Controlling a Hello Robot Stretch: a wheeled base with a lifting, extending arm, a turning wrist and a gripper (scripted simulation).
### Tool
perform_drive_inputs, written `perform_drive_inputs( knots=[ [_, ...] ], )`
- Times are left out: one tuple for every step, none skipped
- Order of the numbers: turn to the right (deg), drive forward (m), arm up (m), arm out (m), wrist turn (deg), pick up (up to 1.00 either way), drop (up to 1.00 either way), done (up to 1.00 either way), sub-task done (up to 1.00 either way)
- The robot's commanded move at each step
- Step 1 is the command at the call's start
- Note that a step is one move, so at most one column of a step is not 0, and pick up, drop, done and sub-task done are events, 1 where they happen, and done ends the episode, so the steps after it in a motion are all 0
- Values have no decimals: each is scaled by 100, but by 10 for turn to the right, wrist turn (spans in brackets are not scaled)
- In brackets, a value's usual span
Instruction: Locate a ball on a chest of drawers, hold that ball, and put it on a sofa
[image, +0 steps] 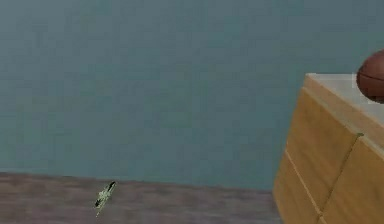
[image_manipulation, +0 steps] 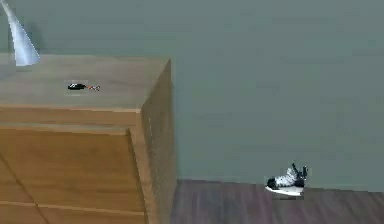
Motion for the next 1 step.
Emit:
perform_drive_inputs(
  knots=[
    [300, 0, 0, 0, 0, 0, 0, 0, 0]
  ],
)
